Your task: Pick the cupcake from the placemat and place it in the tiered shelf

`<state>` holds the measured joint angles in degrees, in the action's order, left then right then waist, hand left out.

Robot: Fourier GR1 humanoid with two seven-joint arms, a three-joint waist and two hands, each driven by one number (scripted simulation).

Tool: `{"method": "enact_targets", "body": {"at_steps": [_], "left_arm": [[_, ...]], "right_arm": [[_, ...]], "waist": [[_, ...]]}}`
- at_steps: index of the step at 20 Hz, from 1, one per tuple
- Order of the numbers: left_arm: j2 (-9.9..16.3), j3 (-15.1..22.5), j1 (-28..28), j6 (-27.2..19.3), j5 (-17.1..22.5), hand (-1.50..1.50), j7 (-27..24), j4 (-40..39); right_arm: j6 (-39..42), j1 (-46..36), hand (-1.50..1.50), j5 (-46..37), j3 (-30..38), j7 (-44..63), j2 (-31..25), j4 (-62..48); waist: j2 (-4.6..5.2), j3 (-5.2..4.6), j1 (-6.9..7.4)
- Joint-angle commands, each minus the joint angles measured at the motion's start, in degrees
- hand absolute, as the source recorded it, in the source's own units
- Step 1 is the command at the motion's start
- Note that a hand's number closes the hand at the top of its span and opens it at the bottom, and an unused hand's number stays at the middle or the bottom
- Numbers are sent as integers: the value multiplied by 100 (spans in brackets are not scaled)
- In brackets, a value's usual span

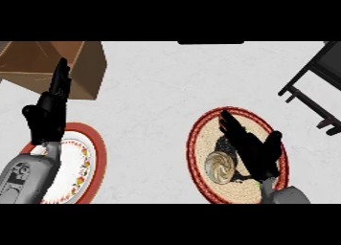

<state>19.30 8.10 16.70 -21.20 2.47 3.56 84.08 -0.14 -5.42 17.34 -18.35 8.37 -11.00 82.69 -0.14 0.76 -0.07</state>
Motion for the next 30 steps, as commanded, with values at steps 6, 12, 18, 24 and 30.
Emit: {"method": "enact_targets", "body": {"at_steps": [6, 12, 18, 24, 30], "left_arm": [[-112, 522, -490, 843, 156, 0, -227, 48], [-237, 711, -762, 797, 176, 0, -139, 219], [-325, 642, -839, 1002, 220, 0, -413, 1], [-268, 460, -664, 1195, 221, 0, -514, -238], [-413, 557, -562, 1025, 7, 0, -144, -67]], "right_arm": [[868, -1157, -150, 145, 906, -203, -1052, 545], [-1249, -480, 150, -1634, 1199, -1077, -1192, -229], [-1160, -32, -150, -715, 1908, -3229, -265, -857], [372, -47, -150, -841, 1287, -2444, -1218, -435], [421, -177, -150, -1329, 1005, -1065, -1876, 835]], "waist": [[21, -82, -41], [78, -87, -160], [29, -69, -21], [17, -83, -28], [-5, -84, -48]]}}
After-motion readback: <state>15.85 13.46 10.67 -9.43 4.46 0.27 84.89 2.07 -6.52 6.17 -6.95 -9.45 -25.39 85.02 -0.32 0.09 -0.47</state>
